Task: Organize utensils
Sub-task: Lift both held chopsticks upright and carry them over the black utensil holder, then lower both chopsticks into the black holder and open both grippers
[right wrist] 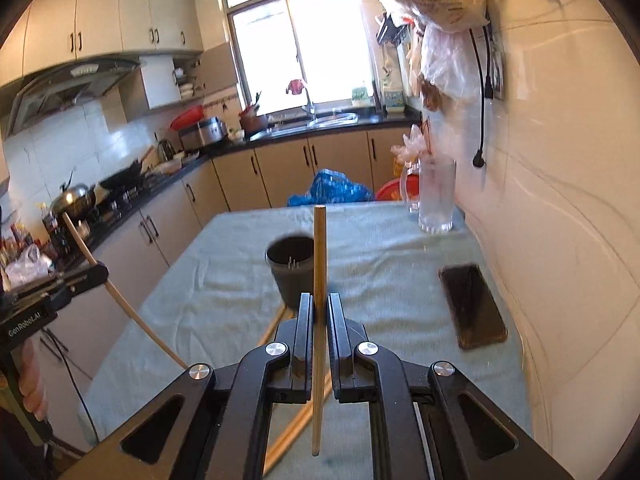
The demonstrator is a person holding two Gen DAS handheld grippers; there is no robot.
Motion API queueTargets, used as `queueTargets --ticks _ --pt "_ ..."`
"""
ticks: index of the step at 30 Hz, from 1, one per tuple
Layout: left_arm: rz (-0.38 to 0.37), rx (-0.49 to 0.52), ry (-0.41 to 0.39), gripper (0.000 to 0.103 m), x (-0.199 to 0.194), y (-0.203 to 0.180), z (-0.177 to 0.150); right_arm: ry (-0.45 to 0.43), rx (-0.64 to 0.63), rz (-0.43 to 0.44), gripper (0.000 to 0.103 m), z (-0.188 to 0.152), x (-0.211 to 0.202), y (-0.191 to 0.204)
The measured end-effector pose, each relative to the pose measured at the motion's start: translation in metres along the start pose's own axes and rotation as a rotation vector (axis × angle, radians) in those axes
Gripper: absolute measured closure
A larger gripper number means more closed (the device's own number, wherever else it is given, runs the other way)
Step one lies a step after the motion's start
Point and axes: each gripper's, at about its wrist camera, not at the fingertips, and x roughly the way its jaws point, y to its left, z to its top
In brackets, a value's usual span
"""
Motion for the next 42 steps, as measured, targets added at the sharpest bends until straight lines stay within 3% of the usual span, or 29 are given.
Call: queueTargets --ticks 7,14,18,21,26,33,35,37,38,42 --pt "-0.041 -0.053 -0.064 0.097 0.024 0.003 0.062 -0.109 0.093 0.051 0.096 0.060 0.018 -0.003" --pt "-0.056 -0.097 -0.098 0.097 0.072 0.004 0.118 -0.212 0.166 0.084 0.096 0.115 0.049 0.001" --pt "-0.038 -0.086 -0.093 0.097 0.104 0.002 0.134 -0.246 0.157 0.039 0.096 0.134 0.077 0.005" --pt "-0.025 -0.077 -0.044 0.097 0.137 0.001 0.136 -0.218 0.157 0.008 0.096 0.139 0.107 0.002" --pt "-0.020 -0.105 0.075 0.097 0.189 0.009 0.119 -0.086 0.196 -0.006 0.096 0.130 0.161 -0.015" --pt "-0.007 -0.140 0.121 0.096 0.210 0.024 0.105 0.024 0.250 0.011 0.094 0.109 0.202 -0.034" --pt "-0.011 -0.146 0.121 0.091 0.207 0.027 0.105 0.039 0.257 0.018 0.090 0.107 0.206 -0.035" --pt "-0.006 -0.148 0.108 0.077 0.200 0.027 0.104 0.034 0.251 0.014 0.069 0.108 0.206 -0.036" --pt "0.001 -0.146 0.097 0.073 0.195 0.027 0.105 0.030 0.249 0.012 0.065 0.108 0.204 -0.035" --pt "0.016 -0.139 0.070 0.067 0.170 0.028 0.103 0.009 0.238 0.003 0.063 0.109 0.186 -0.034"
